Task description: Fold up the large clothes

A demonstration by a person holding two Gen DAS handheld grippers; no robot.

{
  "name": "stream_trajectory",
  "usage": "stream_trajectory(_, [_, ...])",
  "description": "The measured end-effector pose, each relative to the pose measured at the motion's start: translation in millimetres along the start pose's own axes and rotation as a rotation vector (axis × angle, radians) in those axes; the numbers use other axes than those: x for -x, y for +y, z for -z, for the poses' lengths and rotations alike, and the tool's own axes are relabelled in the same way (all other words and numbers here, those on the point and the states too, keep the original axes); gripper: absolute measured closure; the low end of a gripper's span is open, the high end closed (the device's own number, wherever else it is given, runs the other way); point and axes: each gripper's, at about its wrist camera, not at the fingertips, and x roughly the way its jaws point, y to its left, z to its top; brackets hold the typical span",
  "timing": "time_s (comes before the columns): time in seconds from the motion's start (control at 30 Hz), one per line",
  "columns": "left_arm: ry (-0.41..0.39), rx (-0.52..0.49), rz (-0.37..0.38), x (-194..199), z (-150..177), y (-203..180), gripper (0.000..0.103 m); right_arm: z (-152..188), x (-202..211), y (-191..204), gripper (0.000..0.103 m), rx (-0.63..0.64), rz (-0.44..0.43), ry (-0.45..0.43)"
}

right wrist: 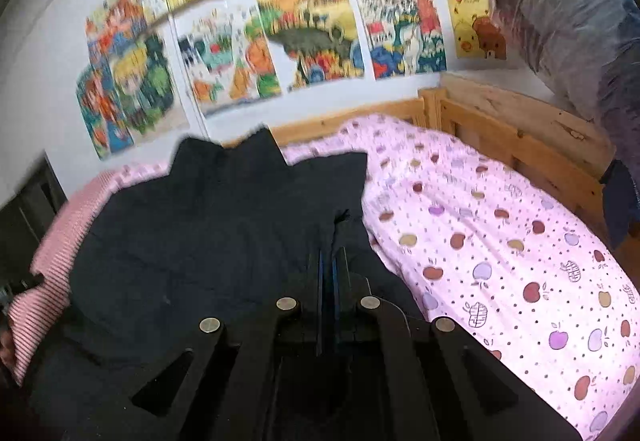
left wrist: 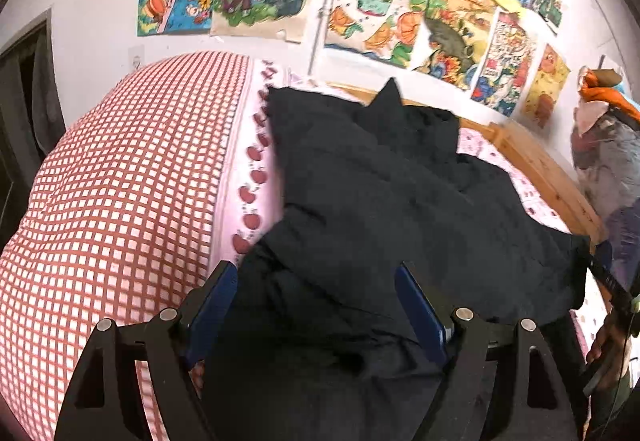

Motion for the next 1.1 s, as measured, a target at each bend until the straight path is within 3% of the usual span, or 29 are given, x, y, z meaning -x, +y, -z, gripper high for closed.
stream_trajectory(0.17, [-0.009,-0.013,0.009,-25,-11,1,0.023,12,-29,0,0.092,0.004,0.078,0.087])
stream_trajectory(0.23, [-0.014,-0.010,0.030,-31,-17,-2,0.023,13,-26,2,0.080,0.011,0.088,0.073])
stream_trajectory(0.3, [-0.027,-0.050,0.020,-36,-22,-11,0.023,11,-17,9,0.041,0.037,0.083,0.023])
stream_trajectory(0.33, [-0.041,-0.071,-0.002,-38,-22,-14,0.023,8,-12,17,0.037,0.063,0.074,-0.008])
stream_trajectory(0.4, [-0.040,-0.061,-0.080,-44,-21,-13,0.023,6,-8,31,0.037,0.128,0.058,-0.022])
stream_trajectory(0.47, [-0.023,0.021,-0.103,-49,-17,1,0.023,5,-13,43,0.037,0.173,0.028,-0.002])
stream_trajectory(0.5, [-0.034,0.080,-0.092,-48,-14,11,0.024,6,-18,47,0.037,0.184,0.008,0.017])
stream_trajectory(0.57, [-0.055,0.193,-0.019,-46,-10,34,0.036,11,-29,51,0.037,0.185,-0.018,0.072])
stream_trajectory(0.63, [-0.049,0.255,0.039,-47,-6,49,0.042,22,-43,54,0.037,0.177,-0.037,0.126])
stream_trajectory(0.77, [-0.008,0.232,0.180,-55,0,50,0.046,42,-59,59,0.037,0.190,-0.019,0.170])
stream_trajectory(0.83, [-0.003,0.196,0.170,-58,-1,42,0.049,46,-63,62,0.037,0.202,-0.007,0.178])
stream_trajectory(0.87, [0.005,0.181,0.156,-61,-1,40,0.056,47,-64,63,0.036,0.205,-0.005,0.184])
stream_trajectory(0.9, [0.015,0.176,0.133,-64,-2,39,0.074,49,-65,63,0.036,0.206,-0.006,0.188])
stream_trajectory(0.93, [0.024,0.184,0.133,-66,-2,39,0.080,50,-66,63,0.036,0.205,-0.013,0.191])
stream_trajectory(1.1, [-0.024,0.237,0.145,-61,9,43,0.087,57,-72,60,0.034,0.205,-0.030,0.213])
